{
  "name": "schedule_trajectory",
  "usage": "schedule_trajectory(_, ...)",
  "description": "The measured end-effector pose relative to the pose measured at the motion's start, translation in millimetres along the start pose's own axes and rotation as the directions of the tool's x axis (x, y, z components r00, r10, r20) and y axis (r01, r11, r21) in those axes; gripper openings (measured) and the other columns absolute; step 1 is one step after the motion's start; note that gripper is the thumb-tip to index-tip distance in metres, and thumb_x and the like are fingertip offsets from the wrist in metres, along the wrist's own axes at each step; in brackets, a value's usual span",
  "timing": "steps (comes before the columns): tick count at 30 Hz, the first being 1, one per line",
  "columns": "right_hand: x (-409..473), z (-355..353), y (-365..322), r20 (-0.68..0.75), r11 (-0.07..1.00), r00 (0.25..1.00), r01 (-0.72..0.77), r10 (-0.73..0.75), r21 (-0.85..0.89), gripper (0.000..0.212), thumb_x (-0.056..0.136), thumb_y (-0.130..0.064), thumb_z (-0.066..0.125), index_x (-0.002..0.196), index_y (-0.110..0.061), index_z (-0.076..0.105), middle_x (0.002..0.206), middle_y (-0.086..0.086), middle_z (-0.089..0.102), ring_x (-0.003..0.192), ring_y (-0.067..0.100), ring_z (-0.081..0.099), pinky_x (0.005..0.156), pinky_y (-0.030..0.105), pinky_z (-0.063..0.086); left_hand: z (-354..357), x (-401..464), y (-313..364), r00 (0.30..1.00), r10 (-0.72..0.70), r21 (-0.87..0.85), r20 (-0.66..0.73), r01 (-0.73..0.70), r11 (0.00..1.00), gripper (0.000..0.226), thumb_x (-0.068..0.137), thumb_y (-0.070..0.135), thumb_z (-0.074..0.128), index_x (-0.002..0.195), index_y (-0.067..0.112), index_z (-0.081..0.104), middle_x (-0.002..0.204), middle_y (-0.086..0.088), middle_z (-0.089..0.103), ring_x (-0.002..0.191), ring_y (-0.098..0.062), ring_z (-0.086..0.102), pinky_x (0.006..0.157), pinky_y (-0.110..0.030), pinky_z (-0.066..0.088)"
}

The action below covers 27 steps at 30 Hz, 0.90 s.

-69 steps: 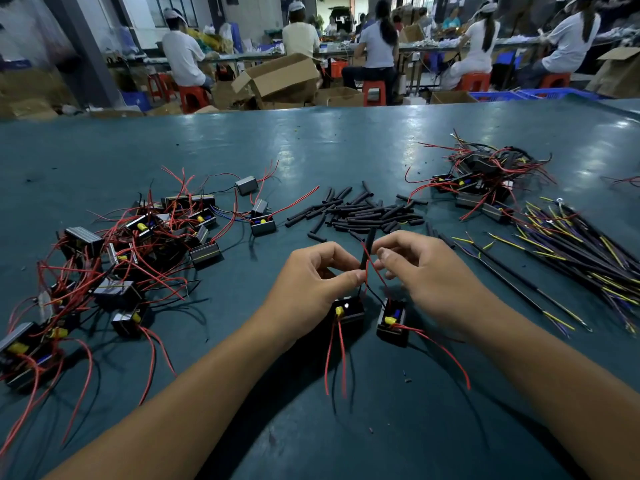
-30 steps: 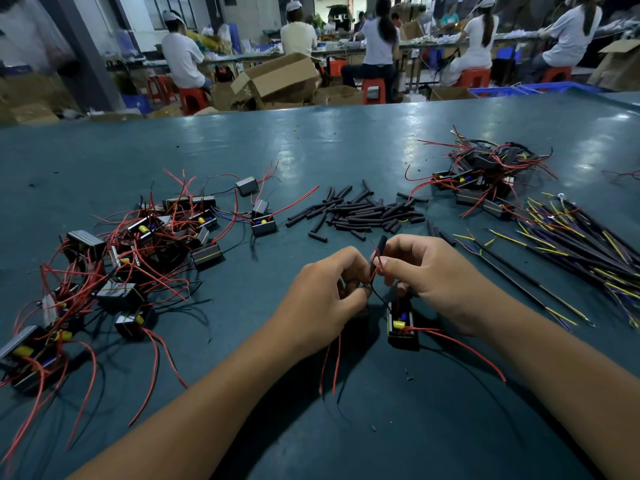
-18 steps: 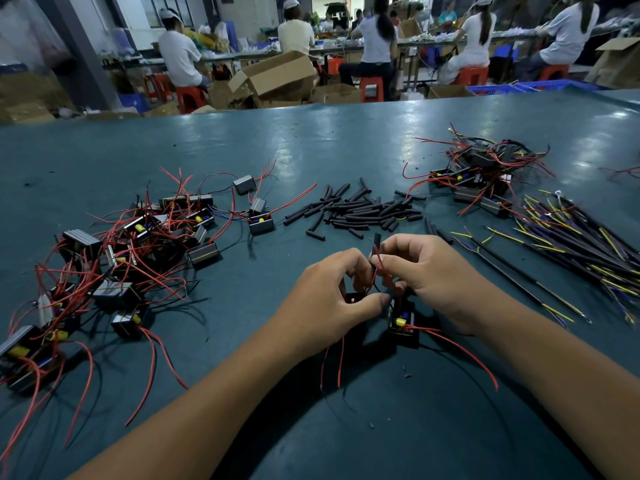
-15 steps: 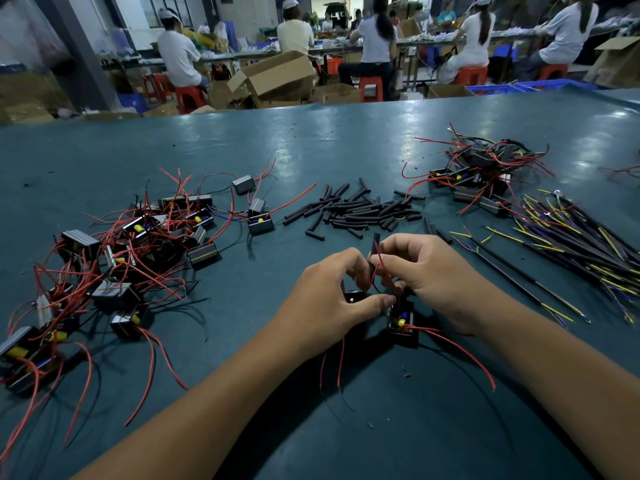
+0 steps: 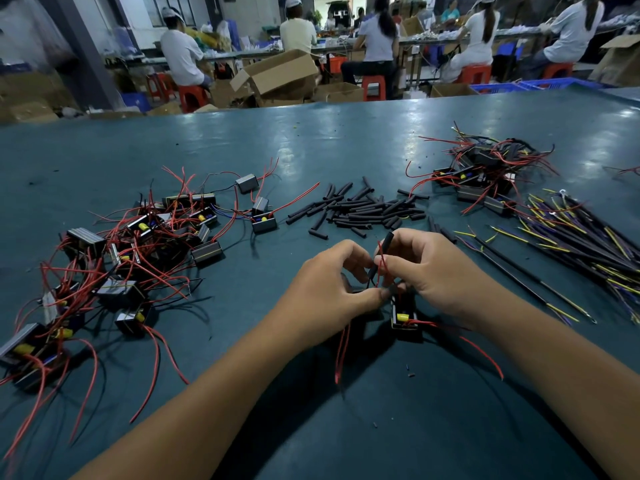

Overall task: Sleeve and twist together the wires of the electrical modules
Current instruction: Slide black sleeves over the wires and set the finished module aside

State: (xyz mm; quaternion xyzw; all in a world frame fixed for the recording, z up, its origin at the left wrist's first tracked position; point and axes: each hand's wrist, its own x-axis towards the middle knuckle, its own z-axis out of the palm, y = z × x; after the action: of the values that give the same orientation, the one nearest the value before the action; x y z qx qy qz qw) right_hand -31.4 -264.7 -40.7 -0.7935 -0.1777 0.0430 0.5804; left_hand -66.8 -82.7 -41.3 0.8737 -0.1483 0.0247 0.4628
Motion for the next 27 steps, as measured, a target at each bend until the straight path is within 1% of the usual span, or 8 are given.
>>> schedule_trajectory(3, -0.8, -2.9, 0.7, 0.006, 0.999, 1.0, 0.0, 0.001, -0.05, 0.009, 0.095, -0.012, 0.063, 0.086, -0.014, 0.063, 0.077, 0.007, 0.071, 0.068, 0.014, 0.067, 0.057, 0.02, 0.049, -27.5, -1.0, -3.3, 0.992, -0.047, -0.05, 0.121, 0.054, 0.997, 0.026, 0.084, 0.015, 0.076, 0.102, 0.03, 0.065, 0.06, 0.02, 0.054, 0.049, -0.004, 0.04, 0.047, -0.013, 0.033)
schedule_trajectory(6, -1.4, -6.4, 0.9, 0.001, 0.991, 1.0, 0.02, -0.02, -0.134, 0.008, 0.094, -0.015, 0.064, 0.086, -0.016, 0.063, 0.078, 0.005, 0.072, 0.069, 0.012, 0.069, 0.057, 0.018, 0.049, -39.9, -2.5, -1.3, 0.978, -0.052, 0.085, 0.201, 0.036, 0.996, 0.032, 0.081, 0.026, 0.083, 0.107, 0.03, 0.067, 0.081, 0.028, 0.063, 0.061, -0.004, 0.048, 0.056, -0.013, 0.042)
schedule_trajectory(8, -1.6, -7.8, 0.3, -0.005, 0.983, 0.999, 0.042, -0.043, -0.181, 0.008, 0.094, -0.016, 0.065, 0.086, -0.016, 0.063, 0.074, 0.0, 0.071, 0.066, 0.009, 0.067, 0.055, 0.017, 0.048, -36.0, -2.1, 0.0, 0.96, -0.071, 0.144, 0.27, 0.033, 0.989, 0.036, 0.078, 0.039, 0.084, 0.11, 0.03, 0.067, 0.1, 0.019, 0.067, 0.076, -0.008, 0.059, 0.068, -0.016, 0.049)
schedule_trajectory(13, -2.6, -7.7, 0.4, -0.023, 0.964, 0.998, 0.047, -0.054, -0.261, 0.009, 0.093, -0.02, 0.066, 0.084, -0.021, 0.063, 0.075, -0.001, 0.07, 0.068, 0.012, 0.068, 0.06, 0.027, 0.053, -30.2, -1.3, -3.2, 0.95, -0.082, 0.211, 0.301, 0.018, 0.977, 0.04, 0.078, 0.052, 0.078, 0.112, 0.033, 0.069, 0.1, 0.009, 0.068, 0.088, -0.008, 0.065, 0.084, -0.029, 0.054)
schedule_trajectory(18, -5.4, -10.0, -5.0, -0.036, 0.953, 0.999, -0.006, -0.005, -0.303, 0.011, 0.092, -0.027, 0.068, 0.082, -0.028, 0.062, 0.074, -0.005, 0.07, 0.065, 0.013, 0.068, 0.053, 0.022, 0.047, -44.0, -1.8, -7.1, 0.887, -0.075, 0.222, 0.456, -0.031, 0.975, 0.053, 0.074, 0.055, 0.08, 0.123, 0.045, 0.062, 0.104, 0.008, 0.068, 0.093, -0.008, 0.063, 0.084, -0.023, 0.051)
schedule_trajectory(22, -10.3, -10.7, -11.0, -0.107, 0.919, 0.993, -0.08, 0.042, -0.385, 0.013, 0.092, -0.03, 0.068, 0.082, -0.027, 0.061, 0.073, -0.001, 0.069, 0.063, 0.019, 0.067, 0.056, 0.038, 0.056, -29.0, -2.3, -6.0, 0.925, -0.004, 0.269, 0.38, -0.107, 0.957, 0.044, 0.08, 0.052, 0.077, 0.119, 0.038, 0.064, 0.082, 0.011, 0.06, 0.074, -0.002, 0.056, 0.064, -0.014, 0.042)
schedule_trajectory(24, -13.3, -11.0, -14.5, -0.139, 0.933, 0.983, -0.163, 0.124, -0.32, 0.014, 0.094, -0.028, 0.066, 0.081, -0.025, 0.061, 0.074, 0.005, 0.067, 0.06, 0.022, 0.066, 0.048, 0.036, 0.055, -21.6, -3.0, -6.2, 0.939, 0.014, 0.285, 0.344, -0.118, 0.951, 0.045, 0.081, 0.055, 0.075, 0.12, 0.036, 0.063, 0.077, 0.014, 0.058, 0.072, 0.002, 0.055, 0.061, -0.01, 0.037)
schedule_trajectory(27, -19.2, -9.8, -19.4, -0.13, 0.947, 0.941, -0.319, 0.313, -0.029, 0.013, 0.095, -0.019, 0.064, 0.085, -0.013, 0.061, 0.077, 0.013, 0.058, 0.054, 0.019, 0.055, 0.05, 0.03, 0.052, -15.5, -3.4, -8.9, 0.96, 0.038, 0.268, 0.276, -0.115, 0.957, 0.042, 0.082, 0.053, 0.075, 0.119, 0.033, 0.066, 0.073, 0.014, 0.058, 0.069, 0.003, 0.054, 0.06, -0.011, 0.036)
